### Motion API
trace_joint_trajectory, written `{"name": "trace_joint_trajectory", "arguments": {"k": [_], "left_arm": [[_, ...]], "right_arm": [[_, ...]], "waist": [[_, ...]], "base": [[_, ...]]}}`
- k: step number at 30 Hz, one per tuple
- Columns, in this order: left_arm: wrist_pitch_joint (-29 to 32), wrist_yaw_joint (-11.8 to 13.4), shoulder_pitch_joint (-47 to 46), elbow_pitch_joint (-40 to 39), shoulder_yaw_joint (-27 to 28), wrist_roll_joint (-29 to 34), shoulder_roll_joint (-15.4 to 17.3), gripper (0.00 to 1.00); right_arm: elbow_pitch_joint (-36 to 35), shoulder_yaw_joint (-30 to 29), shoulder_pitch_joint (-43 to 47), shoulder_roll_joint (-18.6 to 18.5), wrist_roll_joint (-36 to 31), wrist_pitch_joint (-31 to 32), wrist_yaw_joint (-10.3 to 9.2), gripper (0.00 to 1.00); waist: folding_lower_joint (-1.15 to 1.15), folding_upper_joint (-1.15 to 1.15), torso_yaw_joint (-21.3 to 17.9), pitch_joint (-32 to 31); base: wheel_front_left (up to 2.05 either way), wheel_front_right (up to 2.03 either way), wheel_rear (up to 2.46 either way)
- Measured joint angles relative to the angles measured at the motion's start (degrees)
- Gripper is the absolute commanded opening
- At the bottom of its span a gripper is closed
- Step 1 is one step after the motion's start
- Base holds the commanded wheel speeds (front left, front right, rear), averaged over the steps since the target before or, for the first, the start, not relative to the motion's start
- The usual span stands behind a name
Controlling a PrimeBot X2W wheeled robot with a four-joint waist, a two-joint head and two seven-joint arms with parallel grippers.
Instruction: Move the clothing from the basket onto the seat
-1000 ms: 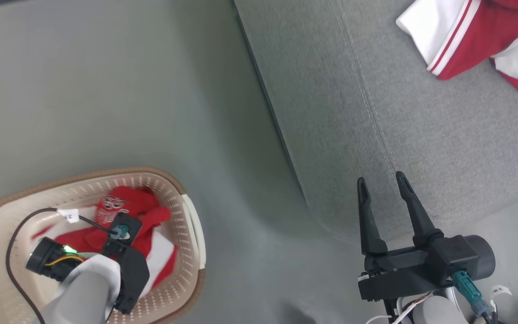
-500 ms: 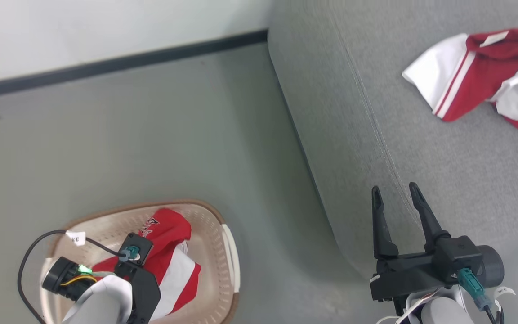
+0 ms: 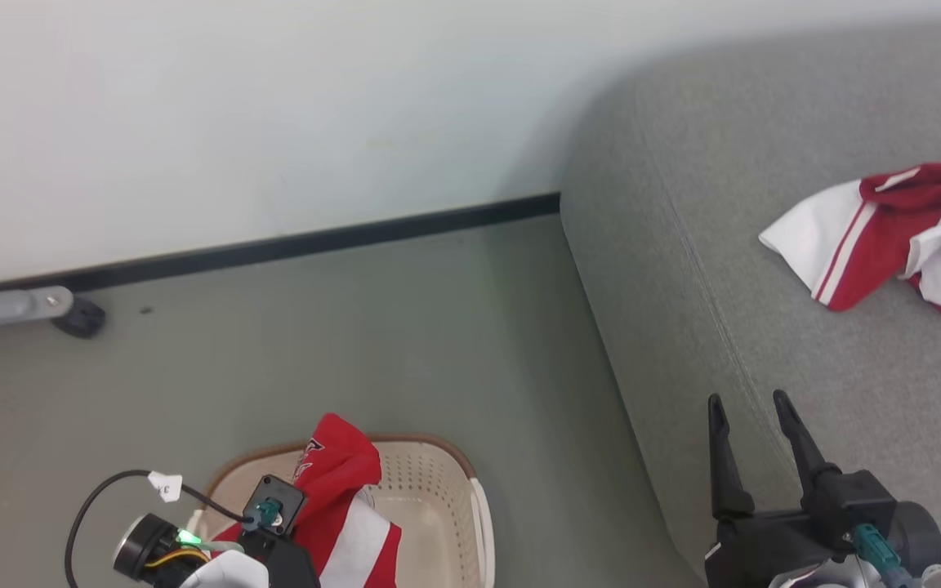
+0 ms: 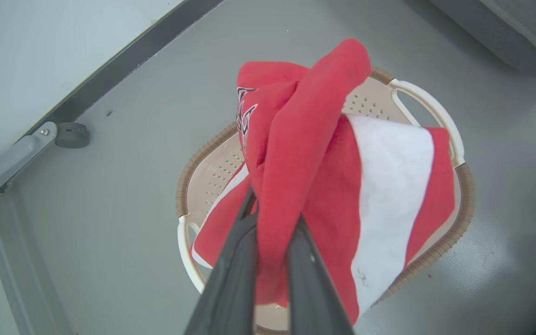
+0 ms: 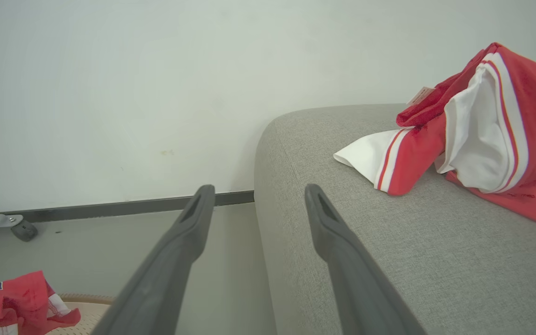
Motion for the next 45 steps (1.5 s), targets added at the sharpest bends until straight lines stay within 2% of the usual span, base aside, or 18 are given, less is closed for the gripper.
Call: {"name": "trace_joint_trajectory", "arguments": {"k": [11,20,22,31,45], "left_arm": [[-5.6,-0.1,5.1,-0.6,1.3,-2.3,-1.2,0.0],[-7.0,-0.1,5.9,-5.9,3.1,-5.0,-1.7,0.0],[-7.1,-0.4,6.1,-8.1,3.6,-5.7,-1.9,0.0],[-7.1,-0.4,9.3,-18.9,5.9,-9.0,-1.9,0.0],[-7.1,-0.5,11.8,-41.1,4.2,-10.9,-0.9,0.0]], "right_arm": [[1.1,-0.5,4.7,-0.2,0.5,0.0,1.91,1.0],[-0.7,-1.4,8.6,-0.9,1.9,0.0,3.35,1.0],[-1.3,-1.4,9.4,-0.9,1.9,0.0,4.14,1.0],[-2.8,-1.4,10.4,-1.0,1.9,0.0,5.16,1.0],[-4.0,-0.3,11.7,-0.8,1.5,0.0,7.03,1.0]], "waist": [[0.0,0.0,3.7,-8.7],[0.01,0.0,6.9,-14.5],[0.01,0.0,8.0,-15.7],[0.01,0.0,10.3,-17.8],[0.01,0.01,12.5,-18.7]], "base": [[0.0,0.0,0.0],[0.0,0.0,0.0],[0.0,0.0,0.0],[0.0,0.0,0.0],[0.0,0.0,0.0]]}}
